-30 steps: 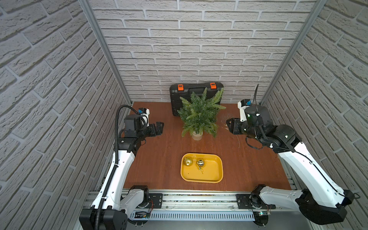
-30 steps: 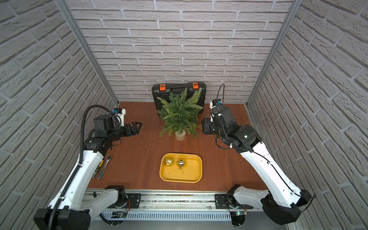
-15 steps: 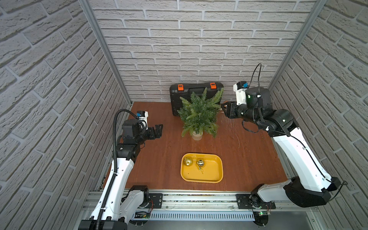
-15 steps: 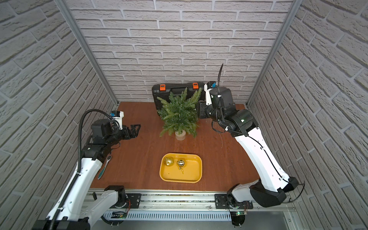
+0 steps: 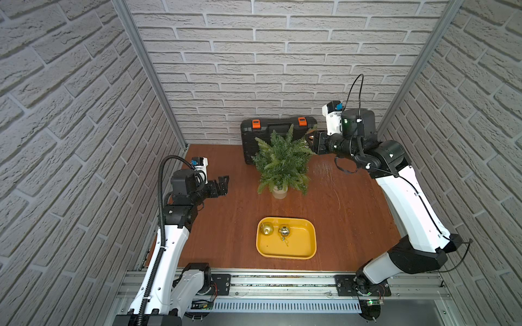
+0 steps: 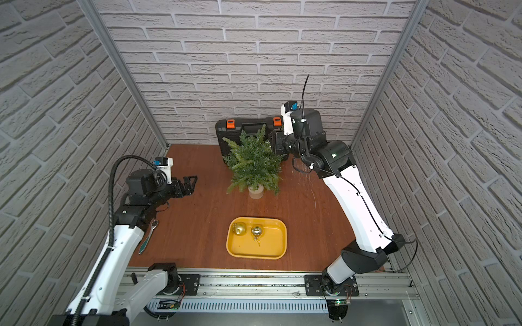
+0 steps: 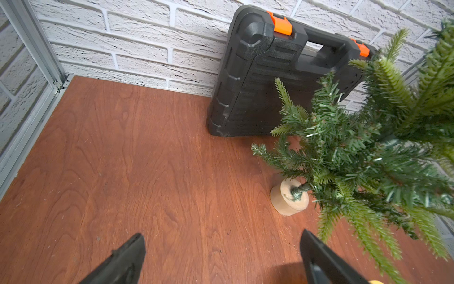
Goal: Decorate the small christmas tree with ornaments
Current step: Hang an ornament on the christmas tree.
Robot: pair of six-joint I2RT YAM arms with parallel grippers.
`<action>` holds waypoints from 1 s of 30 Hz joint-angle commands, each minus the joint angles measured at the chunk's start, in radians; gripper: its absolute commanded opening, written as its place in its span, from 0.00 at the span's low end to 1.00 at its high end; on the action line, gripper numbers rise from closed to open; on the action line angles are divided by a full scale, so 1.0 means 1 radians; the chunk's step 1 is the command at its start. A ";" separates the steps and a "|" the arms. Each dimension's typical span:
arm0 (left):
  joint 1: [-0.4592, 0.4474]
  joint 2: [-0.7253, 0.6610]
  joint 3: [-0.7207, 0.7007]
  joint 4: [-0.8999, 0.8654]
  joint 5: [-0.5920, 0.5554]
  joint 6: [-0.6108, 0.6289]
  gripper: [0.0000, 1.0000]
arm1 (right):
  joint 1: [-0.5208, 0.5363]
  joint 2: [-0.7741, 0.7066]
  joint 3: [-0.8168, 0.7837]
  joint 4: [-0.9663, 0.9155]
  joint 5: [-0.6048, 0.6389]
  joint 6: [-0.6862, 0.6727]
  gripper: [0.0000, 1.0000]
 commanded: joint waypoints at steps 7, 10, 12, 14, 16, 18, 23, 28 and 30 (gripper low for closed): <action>0.020 -0.011 -0.013 0.044 0.009 0.014 0.98 | -0.010 0.053 0.102 0.048 0.042 -0.022 0.49; 0.029 -0.011 -0.012 0.044 0.014 0.013 0.98 | -0.012 0.064 0.117 0.048 0.084 -0.031 0.49; 0.034 -0.009 -0.013 0.047 0.018 0.012 0.98 | -0.014 0.068 0.121 0.048 0.108 -0.038 0.49; 0.038 -0.008 -0.013 0.049 0.022 0.010 0.98 | -0.020 0.076 0.126 0.047 0.119 -0.043 0.49; 0.040 -0.006 -0.013 0.049 0.026 0.009 0.98 | -0.027 0.085 0.135 0.042 0.124 -0.046 0.49; 0.045 -0.002 -0.012 0.050 0.031 0.006 0.98 | -0.033 0.094 0.137 0.041 0.125 -0.048 0.49; 0.051 0.002 -0.012 0.050 0.043 0.002 0.98 | -0.044 0.117 0.138 0.035 0.107 -0.046 0.49; 0.055 -0.002 -0.013 0.055 0.043 0.000 0.98 | -0.049 0.132 0.137 0.031 0.097 -0.041 0.49; 0.057 -0.002 -0.014 0.055 0.041 -0.002 0.98 | -0.049 0.136 0.138 0.029 0.088 -0.039 0.49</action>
